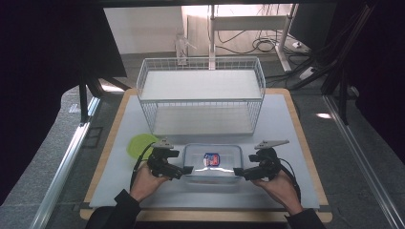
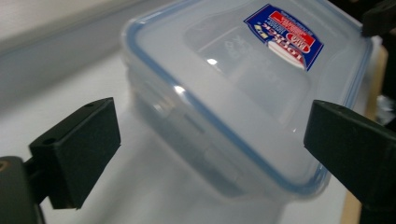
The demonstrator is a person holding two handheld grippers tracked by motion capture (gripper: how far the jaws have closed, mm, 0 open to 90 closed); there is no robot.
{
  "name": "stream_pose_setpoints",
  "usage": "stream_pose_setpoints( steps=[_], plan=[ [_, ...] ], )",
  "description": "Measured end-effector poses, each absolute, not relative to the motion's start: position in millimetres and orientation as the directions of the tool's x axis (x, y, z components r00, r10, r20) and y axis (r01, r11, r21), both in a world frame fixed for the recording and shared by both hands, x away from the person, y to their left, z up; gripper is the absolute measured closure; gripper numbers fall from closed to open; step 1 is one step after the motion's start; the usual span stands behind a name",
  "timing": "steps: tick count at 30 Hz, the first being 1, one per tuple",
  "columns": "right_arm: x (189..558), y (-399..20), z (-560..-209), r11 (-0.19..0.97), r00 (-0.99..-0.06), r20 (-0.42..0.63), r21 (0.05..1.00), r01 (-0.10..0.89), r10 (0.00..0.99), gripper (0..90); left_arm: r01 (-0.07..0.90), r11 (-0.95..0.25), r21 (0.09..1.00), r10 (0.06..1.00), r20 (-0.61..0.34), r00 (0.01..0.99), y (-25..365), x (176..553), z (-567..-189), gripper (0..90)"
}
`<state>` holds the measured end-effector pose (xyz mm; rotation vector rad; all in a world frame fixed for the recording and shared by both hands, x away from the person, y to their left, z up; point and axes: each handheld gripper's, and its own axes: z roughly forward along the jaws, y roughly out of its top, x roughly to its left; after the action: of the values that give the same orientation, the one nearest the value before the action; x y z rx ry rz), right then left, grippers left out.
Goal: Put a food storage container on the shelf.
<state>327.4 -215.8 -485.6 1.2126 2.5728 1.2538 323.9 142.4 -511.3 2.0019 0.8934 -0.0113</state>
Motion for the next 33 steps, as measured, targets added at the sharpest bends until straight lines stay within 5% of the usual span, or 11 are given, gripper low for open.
stream_pose_setpoints(
  steps=[13, 24, 29, 33],
  plan=[
    [346, -205, -498, 0.330, -0.644, 0.474, 0.586, 0.740, 0.601, 10.5, 0.669, -0.306, 0.678, 0.520, -0.470, 0.714, 136, 333, -521, 0.3],
    [325, -217, -487, 0.322, -0.648, 0.471, 0.600, 0.733, 0.599, 32.2, 0.636, -0.322, 0.701, 0.549, -0.409, 0.729, 142, 307, -509, 19.1],
    [319, -228, -484, 0.286, -0.652, 0.493, 0.626, 0.726, 0.576, 46.5, 0.647, -0.242, 0.723, 0.526, -0.463, 0.714, 159, 296, -508, 39.3],
    [314, -230, -484, 0.249, -0.632, 0.517, 0.626, 0.739, 0.578, 49.5, 0.646, -0.232, 0.727, 0.537, -0.459, 0.708, 158, 293, -507, 41.8]
  ],
)
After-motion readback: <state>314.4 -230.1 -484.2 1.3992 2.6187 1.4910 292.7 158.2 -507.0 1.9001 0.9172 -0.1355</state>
